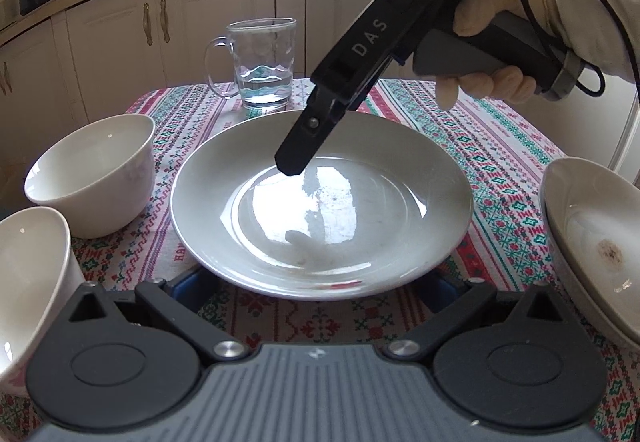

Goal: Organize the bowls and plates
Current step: 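Reach the right gripper toward the rim of the plate by the mug, then grasp the rim of the flowered plate with the right gripper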

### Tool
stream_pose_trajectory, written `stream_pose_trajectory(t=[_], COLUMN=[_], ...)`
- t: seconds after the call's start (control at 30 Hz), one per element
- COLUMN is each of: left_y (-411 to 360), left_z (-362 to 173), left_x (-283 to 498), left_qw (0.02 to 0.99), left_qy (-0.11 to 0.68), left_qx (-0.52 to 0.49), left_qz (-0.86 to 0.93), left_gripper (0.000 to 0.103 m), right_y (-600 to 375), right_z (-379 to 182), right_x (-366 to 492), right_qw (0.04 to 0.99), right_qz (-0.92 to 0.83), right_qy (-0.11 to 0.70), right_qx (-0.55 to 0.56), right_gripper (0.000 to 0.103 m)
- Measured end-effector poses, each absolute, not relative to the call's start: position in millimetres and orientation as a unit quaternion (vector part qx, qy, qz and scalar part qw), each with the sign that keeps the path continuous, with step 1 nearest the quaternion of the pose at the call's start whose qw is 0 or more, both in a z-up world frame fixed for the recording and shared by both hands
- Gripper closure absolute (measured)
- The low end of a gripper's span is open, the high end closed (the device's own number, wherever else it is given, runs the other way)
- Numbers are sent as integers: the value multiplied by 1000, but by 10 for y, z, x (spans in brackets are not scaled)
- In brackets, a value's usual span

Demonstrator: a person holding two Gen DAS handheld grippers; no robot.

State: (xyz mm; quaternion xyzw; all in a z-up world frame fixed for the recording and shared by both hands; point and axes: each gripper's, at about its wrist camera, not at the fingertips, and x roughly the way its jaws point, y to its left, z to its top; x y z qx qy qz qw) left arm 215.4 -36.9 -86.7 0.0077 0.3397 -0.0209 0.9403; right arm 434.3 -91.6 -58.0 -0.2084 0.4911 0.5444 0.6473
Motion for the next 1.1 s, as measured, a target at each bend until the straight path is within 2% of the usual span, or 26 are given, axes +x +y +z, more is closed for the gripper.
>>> stream_pose_trajectory(t=[0.17,1.1], left_y=[-370,-426], left_z=[-866,-739], left_x=[2162,2028], left_qw=[941,938], left_qy=[338,342], left_qx=[12,53], left_qz=[-22,-35], left_gripper=[1,2], right_y=[-914,-1100], right_z=[-604,-482], right_x=[4382,4265], right_qw=[637,642], right_qz=[547,541], right_qy=[503,517], right_qx=[-206,-166], right_gripper=[10,10])
